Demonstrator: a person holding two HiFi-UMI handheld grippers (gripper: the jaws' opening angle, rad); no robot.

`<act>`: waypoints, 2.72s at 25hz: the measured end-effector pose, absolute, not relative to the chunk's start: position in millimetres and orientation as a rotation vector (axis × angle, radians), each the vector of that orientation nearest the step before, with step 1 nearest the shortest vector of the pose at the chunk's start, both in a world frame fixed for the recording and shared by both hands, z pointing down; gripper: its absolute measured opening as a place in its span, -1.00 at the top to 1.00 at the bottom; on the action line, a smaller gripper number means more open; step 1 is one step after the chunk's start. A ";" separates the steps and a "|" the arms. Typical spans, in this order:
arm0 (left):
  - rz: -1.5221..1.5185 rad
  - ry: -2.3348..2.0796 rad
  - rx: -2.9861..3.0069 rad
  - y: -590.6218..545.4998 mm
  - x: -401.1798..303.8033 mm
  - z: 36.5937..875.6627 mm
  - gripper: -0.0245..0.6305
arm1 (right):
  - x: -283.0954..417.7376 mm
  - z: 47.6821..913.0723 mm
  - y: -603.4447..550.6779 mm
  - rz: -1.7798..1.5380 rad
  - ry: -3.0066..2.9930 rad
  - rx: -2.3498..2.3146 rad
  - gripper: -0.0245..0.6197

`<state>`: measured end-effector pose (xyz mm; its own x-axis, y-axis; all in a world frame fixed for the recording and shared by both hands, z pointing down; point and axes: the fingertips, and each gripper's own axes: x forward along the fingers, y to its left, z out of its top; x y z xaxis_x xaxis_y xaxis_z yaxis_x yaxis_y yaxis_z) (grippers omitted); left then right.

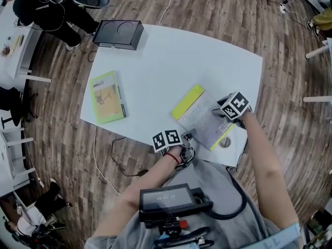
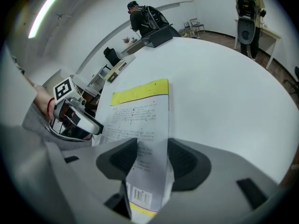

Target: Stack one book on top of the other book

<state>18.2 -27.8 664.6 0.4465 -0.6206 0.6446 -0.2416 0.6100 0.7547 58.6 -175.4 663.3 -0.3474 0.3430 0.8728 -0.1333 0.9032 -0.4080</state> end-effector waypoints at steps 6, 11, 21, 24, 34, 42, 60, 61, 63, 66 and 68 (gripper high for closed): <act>-0.214 -1.155 0.881 -21.5 14.3 673.9 0.63 | 57.5 665.0 -174.7 0.481 -1.852 -0.146 0.29; -0.179 -1.196 0.856 -21.7 13.6 675.0 0.63 | 57.0 665.6 -174.6 0.469 -1.835 -0.126 0.29; -0.126 -1.194 0.879 -21.9 12.8 673.3 0.65 | 57.6 665.2 -175.7 0.486 -1.796 -0.080 0.29; -0.105 -1.167 0.901 -22.6 13.3 673.2 0.65 | 57.7 665.1 -176.1 0.494 -1.809 -0.076 0.29; -0.078 -1.135 0.932 -23.2 11.2 670.0 0.69 | 57.3 663.1 -178.1 0.518 -1.811 -0.009 0.29; -0.025 -1.190 1.000 -39.6 -22.2 669.4 0.71 | 69.4 665.3 -176.4 0.683 -1.806 0.091 0.34; 0.312 -1.153 1.305 -90.6 -75.2 666.6 0.71 | 83.1 665.1 -148.1 0.957 -1.807 0.341 0.38; 0.327 -1.152 1.319 -93.8 -77.4 666.1 0.71 | 83.4 664.7 -145.0 0.983 -1.802 0.353 0.38; 0.357 -1.155 1.348 -100.7 -82.9 665.3 0.71 | 83.0 664.3 -138.2 1.030 -1.797 0.368 0.39; 0.392 -1.153 1.379 -109.5 -89.9 664.8 0.71 | 81.4 664.8 -128.1 1.066 -1.796 0.382 0.40; 0.412 -1.144 1.392 -112.2 -91.7 665.1 0.71 | 80.5 665.3 -124.8 1.076 -1.800 0.401 0.40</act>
